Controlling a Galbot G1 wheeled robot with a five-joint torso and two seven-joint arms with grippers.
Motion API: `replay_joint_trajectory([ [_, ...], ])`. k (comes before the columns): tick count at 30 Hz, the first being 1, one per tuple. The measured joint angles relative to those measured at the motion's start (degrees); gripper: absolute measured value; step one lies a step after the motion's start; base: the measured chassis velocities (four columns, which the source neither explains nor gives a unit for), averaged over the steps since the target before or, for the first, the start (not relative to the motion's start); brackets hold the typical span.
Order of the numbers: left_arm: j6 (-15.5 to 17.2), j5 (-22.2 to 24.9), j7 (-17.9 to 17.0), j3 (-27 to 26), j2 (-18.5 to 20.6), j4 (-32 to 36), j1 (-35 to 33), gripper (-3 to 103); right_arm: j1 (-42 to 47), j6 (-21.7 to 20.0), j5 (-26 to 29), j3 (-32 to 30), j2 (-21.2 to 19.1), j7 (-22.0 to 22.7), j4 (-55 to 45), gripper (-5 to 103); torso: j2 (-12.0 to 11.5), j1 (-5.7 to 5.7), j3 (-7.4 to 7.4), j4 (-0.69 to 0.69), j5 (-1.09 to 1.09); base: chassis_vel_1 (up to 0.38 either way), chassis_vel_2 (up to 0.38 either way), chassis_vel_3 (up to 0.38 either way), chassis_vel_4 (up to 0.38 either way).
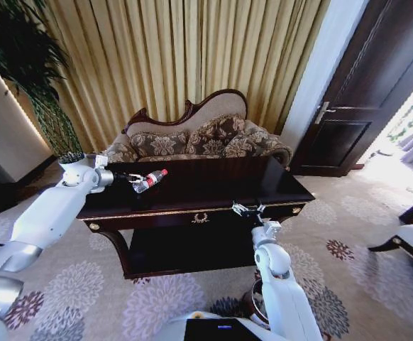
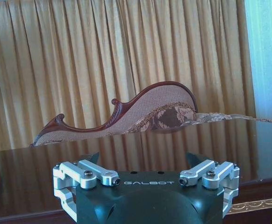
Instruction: Move to the front of the table and place the trash on the table into the trash bin.
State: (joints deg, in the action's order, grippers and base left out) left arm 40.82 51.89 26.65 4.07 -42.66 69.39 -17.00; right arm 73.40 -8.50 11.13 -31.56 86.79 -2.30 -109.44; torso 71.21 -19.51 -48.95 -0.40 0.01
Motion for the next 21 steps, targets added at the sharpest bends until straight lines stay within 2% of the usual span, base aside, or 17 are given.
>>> replay_joint_trajectory([
  [21, -0.02, -2.01, 1.51, -0.32, -1.07, -1.1, -0.32, 100, -0.1, 1.16, -0.2, -0.04, 0.26, 0.17, 0.7, 100, 0.0, 0.0, 0.0, 0.0, 0.0, 0.0, 0.0, 0.0, 0.0],
])
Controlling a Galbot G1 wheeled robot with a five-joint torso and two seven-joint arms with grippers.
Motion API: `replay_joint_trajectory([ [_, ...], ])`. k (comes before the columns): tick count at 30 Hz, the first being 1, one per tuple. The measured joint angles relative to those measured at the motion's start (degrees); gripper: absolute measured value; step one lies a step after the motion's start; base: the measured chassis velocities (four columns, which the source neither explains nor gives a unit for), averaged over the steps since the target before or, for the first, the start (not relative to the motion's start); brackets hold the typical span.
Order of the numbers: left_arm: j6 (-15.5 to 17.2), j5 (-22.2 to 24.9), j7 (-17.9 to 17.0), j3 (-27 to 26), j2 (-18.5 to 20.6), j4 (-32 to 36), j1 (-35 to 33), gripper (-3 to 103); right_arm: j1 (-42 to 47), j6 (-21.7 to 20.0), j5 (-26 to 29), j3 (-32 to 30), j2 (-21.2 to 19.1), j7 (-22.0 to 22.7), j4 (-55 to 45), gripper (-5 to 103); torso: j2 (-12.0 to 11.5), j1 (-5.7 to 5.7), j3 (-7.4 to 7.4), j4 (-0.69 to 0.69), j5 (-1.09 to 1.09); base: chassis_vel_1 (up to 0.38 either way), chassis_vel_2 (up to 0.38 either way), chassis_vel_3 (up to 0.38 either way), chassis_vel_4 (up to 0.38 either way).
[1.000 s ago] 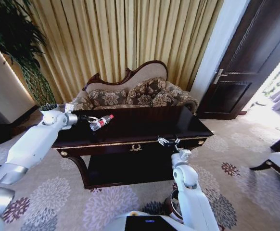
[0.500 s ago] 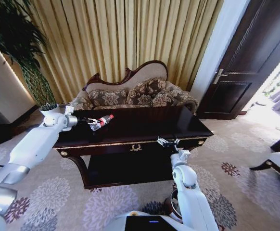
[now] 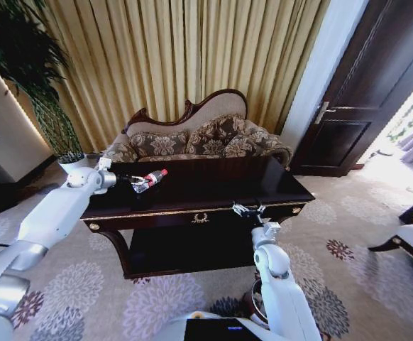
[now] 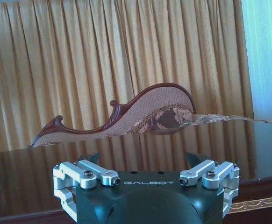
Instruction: Move to the front of the table and place the trash on the table into the trash bin.
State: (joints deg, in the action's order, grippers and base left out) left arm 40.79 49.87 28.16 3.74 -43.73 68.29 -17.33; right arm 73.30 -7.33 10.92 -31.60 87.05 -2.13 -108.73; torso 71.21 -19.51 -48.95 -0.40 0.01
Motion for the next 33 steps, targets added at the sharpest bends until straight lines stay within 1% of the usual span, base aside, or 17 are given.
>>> replay_joint_trajectory([
  [11, -0.03, -0.22, 0.6, -0.21, 0.45, 0.34, -0.43, 100, 0.1, 0.0, 0.16, -0.1, -0.07, 0.0, -0.3, 100, 0.0, 0.0, 0.0, 0.0, 0.0, 0.0, 0.0, 0.0, 0.0],
  [12, -0.04, -0.28, 0.75, -0.28, 0.45, 0.35, -0.47, 103, 0.05, -0.01, 0.22, -0.21, -0.15, 0.0, -0.34, 100, 0.0, 0.0, 0.0, 0.0, 0.0, 0.0, 0.0, 0.0, 0.0],
  [13, -0.05, -0.37, 0.81, -0.35, 0.45, 0.35, -0.55, 98, 0.02, -0.02, 0.26, -0.26, -0.19, 0.0, -0.4, 100, 0.0, 0.0, 0.0, 0.0, 0.0, 0.0, 0.0, 0.0, 0.0],
  [14, -0.05, -0.37, 0.81, -0.35, 0.45, 0.35, -0.55, 98, 0.02, -0.02, 0.26, -0.26, -0.19, 0.0, -0.4, 100, 0.0, 0.0, 0.0, 0.0, 0.0, 0.0, 0.0, 0.0, 0.0],
  [16, -0.05, -0.47, 0.95, -0.47, 0.49, 0.39, -0.84, 88, 0.03, -0.07, 0.33, -0.33, -0.22, 0.02, -0.54, 100, 0.0, 0.0, 0.0, 0.0, 0.0, 0.0, 0.0, 0.0, 0.0],
  [17, -0.05, -0.47, 0.95, -0.47, 0.49, 0.39, -0.84, 88, 0.03, -0.07, 0.33, -0.33, -0.22, 0.02, -0.54, 100, 0.0, 0.0, 0.0, 0.0, 0.0, 0.0, 0.0, 0.0, 0.0],
  [19, -0.05, -0.54, 1.19, -0.54, 0.67, 0.54, -1.09, 82, 0.09, -0.1, 0.37, -0.34, -0.18, 0.07, -0.69, 100, 0.0, 0.0, 0.0, 0.01, 0.0, 0.0, 0.0, 0.0, 0.0],
  [22, -0.05, -0.55, 1.35, -0.54, 0.76, 0.61, -1.1, 81, 0.09, -0.11, 0.36, -0.31, -0.05, 0.08, -0.69, 100, 0.0, 0.0, 0.0, -0.01, 0.0, 0.0, 0.0, 0.0, 0.0],
  [33, -0.1, -0.67, 2.56, -0.83, 1.18, 0.54, -0.98, 81, 0.06, -0.2, 0.32, -0.22, -0.03, 0.1, -0.7, 100, 0.0, 0.0, 0.0, -0.01, 0.0, 0.0, 0.0, 0.0, 0.0],
])
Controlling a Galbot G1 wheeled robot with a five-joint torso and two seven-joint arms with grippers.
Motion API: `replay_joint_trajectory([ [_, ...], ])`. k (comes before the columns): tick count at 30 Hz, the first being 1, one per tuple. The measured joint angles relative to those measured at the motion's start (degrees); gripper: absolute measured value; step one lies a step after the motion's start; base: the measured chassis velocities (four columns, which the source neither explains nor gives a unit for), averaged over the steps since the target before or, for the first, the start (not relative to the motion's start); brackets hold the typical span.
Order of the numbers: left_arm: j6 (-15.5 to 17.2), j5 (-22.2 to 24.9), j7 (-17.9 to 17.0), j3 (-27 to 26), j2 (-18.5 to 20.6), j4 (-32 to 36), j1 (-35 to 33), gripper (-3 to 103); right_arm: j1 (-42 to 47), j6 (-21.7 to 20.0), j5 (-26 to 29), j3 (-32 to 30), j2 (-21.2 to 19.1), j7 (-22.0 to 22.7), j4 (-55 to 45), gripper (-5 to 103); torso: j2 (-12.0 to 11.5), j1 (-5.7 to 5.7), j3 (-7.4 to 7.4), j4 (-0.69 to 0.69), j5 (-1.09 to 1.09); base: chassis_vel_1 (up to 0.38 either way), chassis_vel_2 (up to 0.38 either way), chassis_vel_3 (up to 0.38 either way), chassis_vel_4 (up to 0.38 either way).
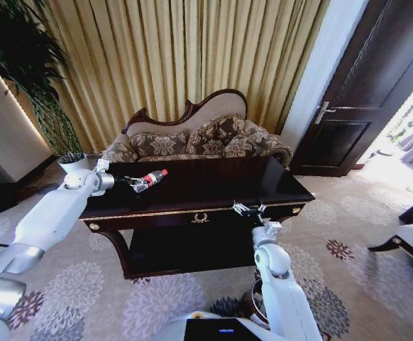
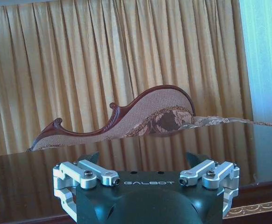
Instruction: Move to the front of the table and place the trash on the table into the trash bin.
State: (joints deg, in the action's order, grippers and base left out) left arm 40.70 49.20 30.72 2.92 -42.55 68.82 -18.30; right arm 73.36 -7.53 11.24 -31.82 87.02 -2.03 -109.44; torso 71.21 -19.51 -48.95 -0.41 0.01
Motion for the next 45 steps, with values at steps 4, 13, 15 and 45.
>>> replay_joint_trajectory([
  [4, -0.04, -0.11, 0.22, -0.09, 0.22, 0.04, -0.29, 81, -0.01, -0.03, -0.04, 0.05, 0.04, 0.0, 0.0, 100, 0.0, 0.0, 0.0, 0.01, 0.0, 0.0, 0.0, 0.0, 0.0],
  [13, -0.21, -0.27, 0.74, -0.22, 0.85, 0.25, -0.65, 74, -0.03, -0.07, -0.14, 0.07, 0.1, 0.0, 0.12, 100, 0.0, 0.0, 0.0, 0.0, 0.0, 0.0, 0.0, 0.0, 0.0],
  [15, -0.23, -0.28, 0.83, -0.28, 0.86, 0.3, -0.65, 73, -0.04, -0.08, -0.15, 0.06, 0.1, 0.0, 0.21, 100, 0.0, 0.0, 0.0, 0.0, 0.0, 0.0, 0.0, 0.0, 0.0],
  [45, -1.54, -1.47, 2.23, -0.61, 0.88, -0.24, -0.86, 57, -1.09, -0.08, 0.02, -0.02, -0.2, 0.02, 1.7, 100, 0.0, 0.0, 0.0, 0.0, 0.0, 0.0, 0.0, 0.0, 0.0],
])
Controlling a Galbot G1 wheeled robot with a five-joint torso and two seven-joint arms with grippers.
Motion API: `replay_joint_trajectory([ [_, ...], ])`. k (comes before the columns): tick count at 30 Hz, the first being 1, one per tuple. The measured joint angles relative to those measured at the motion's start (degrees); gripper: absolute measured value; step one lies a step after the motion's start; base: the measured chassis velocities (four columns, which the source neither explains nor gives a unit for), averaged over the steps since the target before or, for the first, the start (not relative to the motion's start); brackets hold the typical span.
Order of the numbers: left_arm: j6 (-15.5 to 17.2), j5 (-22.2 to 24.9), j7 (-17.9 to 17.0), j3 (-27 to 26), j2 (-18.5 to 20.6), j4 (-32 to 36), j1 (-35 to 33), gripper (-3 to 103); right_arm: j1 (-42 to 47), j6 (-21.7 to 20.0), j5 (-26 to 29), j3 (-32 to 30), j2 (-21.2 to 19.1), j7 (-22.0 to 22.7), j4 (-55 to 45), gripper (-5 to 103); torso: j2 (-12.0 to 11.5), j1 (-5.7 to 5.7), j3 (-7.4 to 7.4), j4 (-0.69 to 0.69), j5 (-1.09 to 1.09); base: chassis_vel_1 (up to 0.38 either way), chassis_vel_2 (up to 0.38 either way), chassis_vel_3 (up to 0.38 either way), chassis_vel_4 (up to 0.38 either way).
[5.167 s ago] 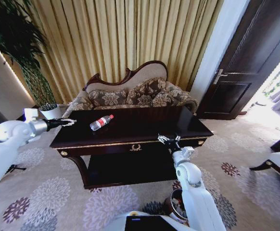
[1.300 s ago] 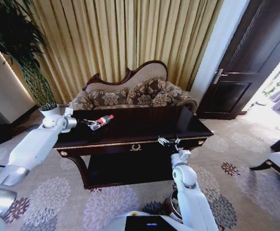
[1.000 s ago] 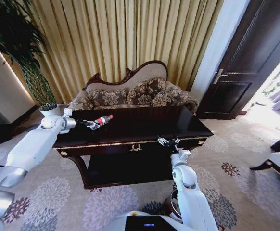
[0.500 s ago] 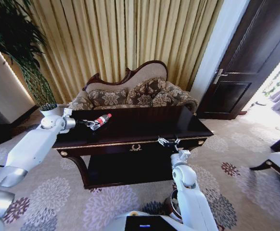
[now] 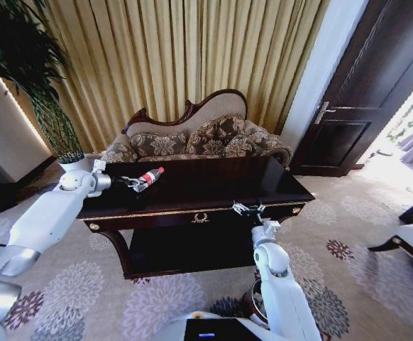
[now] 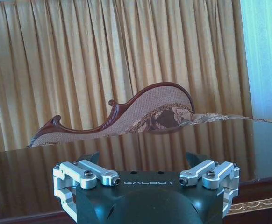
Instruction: Move to the front of the table and place the trash on the table into the trash bin.
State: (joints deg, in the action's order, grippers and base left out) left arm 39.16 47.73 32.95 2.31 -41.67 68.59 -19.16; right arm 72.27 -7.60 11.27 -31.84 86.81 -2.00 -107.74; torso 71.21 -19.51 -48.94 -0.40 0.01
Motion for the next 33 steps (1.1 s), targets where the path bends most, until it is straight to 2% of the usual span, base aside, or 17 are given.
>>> replay_joint_trajectory([
  [21, -2.07, -0.69, -0.83, -1.48, 1.02, 2.01, -0.04, 55, -1.45, -0.18, 0.3, 0.36, -0.82, 0.01, 0.75, 100, 0.0, 0.0, 0.0, 0.0, 0.0, 0.0, 0.0, 0.0, 0.0],
  [26, -2.38, -0.68, -1.25, -2.06, 1.24, 3.76, 0.14, 57, -1.83, -0.3, 0.39, 0.61, -0.91, 0.01, 0.95, 100, 0.0, 0.0, 0.0, 0.0, -0.01, 0.0, 0.0, 0.0, 0.0],
  [27, -2.41, -0.64, -1.34, -2.18, 1.46, 4.84, 0.44, 61, -1.96, -0.33, 0.43, 0.74, -0.88, 0.01, 0.99, 100, 0.0, 0.0, 0.0, 0.0, 0.0, 0.0, 0.0, 0.0, 0.0],
  [33, -2.46, -0.64, -1.85, -2.99, 2.31, 9.18, 0.81, 57, -2.31, -0.36, 0.94, 0.8, -0.9, 0.01, 1.23, 100, 0.0, 0.0, 0.0, 0.0, 0.0, 0.0, 0.0, 0.0, 0.0],
])
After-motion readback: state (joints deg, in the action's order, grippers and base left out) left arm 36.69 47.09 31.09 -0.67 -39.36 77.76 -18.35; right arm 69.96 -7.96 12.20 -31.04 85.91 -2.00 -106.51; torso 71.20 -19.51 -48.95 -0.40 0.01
